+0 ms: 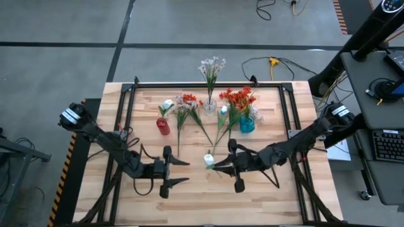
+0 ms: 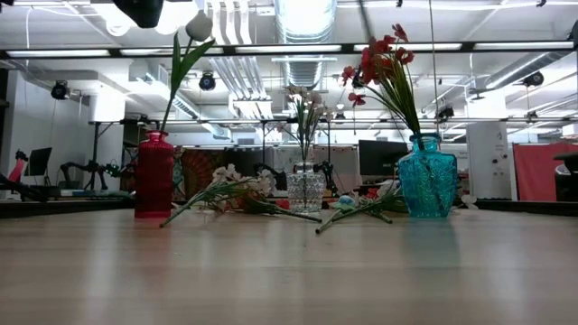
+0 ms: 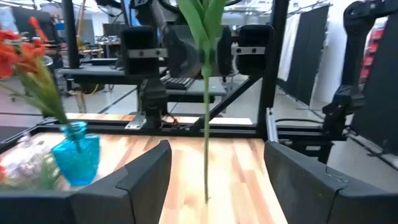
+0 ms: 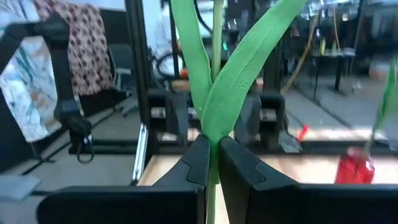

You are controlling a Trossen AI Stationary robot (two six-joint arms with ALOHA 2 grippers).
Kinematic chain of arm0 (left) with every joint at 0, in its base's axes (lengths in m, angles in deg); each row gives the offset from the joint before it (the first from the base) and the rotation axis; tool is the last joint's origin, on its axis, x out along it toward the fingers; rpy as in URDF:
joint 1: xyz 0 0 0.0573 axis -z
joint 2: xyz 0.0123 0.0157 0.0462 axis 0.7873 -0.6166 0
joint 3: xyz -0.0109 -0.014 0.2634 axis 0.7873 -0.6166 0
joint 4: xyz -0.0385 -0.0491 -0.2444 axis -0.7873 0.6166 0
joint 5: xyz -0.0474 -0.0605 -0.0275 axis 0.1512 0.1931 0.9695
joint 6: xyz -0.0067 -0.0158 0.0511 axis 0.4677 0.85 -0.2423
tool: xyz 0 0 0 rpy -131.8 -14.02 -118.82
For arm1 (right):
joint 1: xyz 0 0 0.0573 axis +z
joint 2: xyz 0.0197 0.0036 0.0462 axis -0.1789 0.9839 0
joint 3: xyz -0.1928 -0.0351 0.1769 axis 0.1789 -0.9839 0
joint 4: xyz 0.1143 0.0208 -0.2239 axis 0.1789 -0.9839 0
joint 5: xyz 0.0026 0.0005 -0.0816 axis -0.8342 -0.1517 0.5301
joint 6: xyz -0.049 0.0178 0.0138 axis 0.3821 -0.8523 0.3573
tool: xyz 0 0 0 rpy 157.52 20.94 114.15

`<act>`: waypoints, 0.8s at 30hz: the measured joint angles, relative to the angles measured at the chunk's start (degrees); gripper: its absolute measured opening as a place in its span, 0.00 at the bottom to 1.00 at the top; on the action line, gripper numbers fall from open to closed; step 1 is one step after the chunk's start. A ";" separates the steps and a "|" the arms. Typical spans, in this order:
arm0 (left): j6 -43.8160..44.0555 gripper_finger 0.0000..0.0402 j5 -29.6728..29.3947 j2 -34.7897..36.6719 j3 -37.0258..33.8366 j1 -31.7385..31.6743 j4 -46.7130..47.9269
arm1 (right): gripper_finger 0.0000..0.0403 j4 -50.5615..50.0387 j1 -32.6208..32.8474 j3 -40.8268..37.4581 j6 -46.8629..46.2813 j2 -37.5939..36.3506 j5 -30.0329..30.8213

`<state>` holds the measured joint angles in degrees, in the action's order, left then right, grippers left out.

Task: Sort flowers into vase by color
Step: Put the bottom white flower into the red vase

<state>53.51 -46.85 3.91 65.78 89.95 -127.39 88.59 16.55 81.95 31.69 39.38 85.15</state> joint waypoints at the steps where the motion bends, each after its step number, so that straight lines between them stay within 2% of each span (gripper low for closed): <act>1: 0.02 0.60 0.16 -0.77 0.33 -0.47 -0.52 | 0.04 1.68 -0.30 0.00 1.21 0.50 -0.84; 7: 0.02 0.60 4.05 -6.23 4.74 -3.74 -1.45 | 0.04 10.74 -3.07 0.09 2.75 2.85 -7.24; 12: 0.02 0.60 5.97 -9.76 8.51 -6.73 -1.27 | 0.04 10.67 -4.51 3.33 4.01 4.92 -10.01; 17: 0.04 0.57 13.61 -11.68 11.18 -8.57 -1.31 | 0.04 5.47 -4.64 8.04 7.34 6.61 -10.06; 21: -0.47 0.50 13.88 -11.65 11.51 -8.68 -1.67 | 0.04 -0.12 -4.68 11.52 9.10 7.28 -9.60; 24: -0.48 0.40 13.83 -11.43 11.44 -8.68 -1.97 | 0.04 -2.55 -4.68 13.27 9.99 7.72 -9.59</act>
<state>53.03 -33.02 -7.52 77.22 81.28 -129.35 86.04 11.87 95.22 41.68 47.10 75.56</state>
